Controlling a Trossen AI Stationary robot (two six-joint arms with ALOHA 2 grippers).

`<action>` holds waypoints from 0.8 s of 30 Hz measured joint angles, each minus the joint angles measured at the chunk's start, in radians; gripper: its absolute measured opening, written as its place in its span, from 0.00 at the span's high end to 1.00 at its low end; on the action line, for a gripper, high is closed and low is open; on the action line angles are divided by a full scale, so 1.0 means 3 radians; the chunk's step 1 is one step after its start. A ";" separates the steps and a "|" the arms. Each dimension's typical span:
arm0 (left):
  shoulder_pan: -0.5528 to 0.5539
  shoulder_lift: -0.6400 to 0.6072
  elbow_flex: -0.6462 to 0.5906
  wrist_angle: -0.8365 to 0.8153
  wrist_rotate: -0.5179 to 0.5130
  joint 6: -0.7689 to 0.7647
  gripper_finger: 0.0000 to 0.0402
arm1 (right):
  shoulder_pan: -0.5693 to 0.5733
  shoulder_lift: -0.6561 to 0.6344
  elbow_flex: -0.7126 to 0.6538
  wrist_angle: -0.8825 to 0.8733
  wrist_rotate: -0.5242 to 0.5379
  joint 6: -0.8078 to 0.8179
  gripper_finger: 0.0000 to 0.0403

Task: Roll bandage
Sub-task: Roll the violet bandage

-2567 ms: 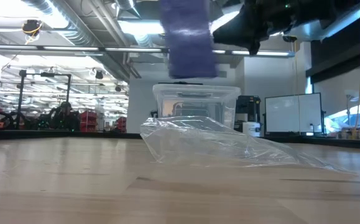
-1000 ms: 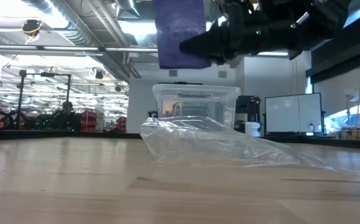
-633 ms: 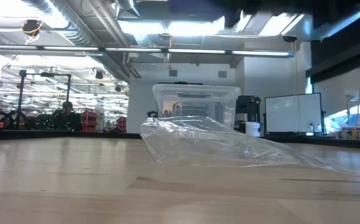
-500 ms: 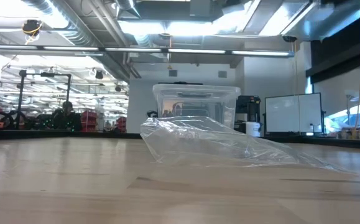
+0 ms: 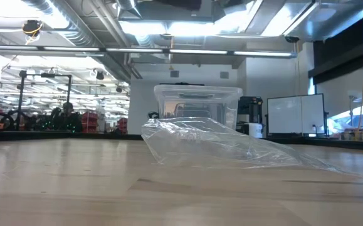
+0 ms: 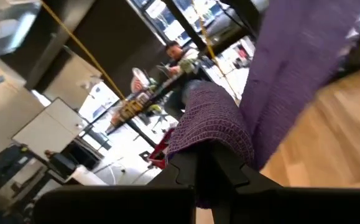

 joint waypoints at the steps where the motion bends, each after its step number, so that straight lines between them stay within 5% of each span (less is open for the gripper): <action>1: -0.0023 0.0044 -0.0014 0.0017 0.0004 0.0008 0.99 | -0.0035 -0.0001 0.0077 -0.0031 0.0006 -0.0026 0.98; 11: -0.0499 0.0532 -0.0068 0.0205 -0.0004 0.0104 0.99 | -0.0688 -0.0004 0.0364 -0.0328 0.0390 0.0203 0.98; 17: -0.0873 0.0609 -0.0069 0.0230 -0.0073 0.0106 0.99 | -0.1277 -0.0004 0.0254 -0.0715 -0.0019 0.0894 0.99; 24: -0.1202 0.0610 -0.0070 0.0416 -0.0395 0.0471 0.99 | -0.1634 0.0002 -0.0273 -0.0436 -0.0507 0.1493 1.00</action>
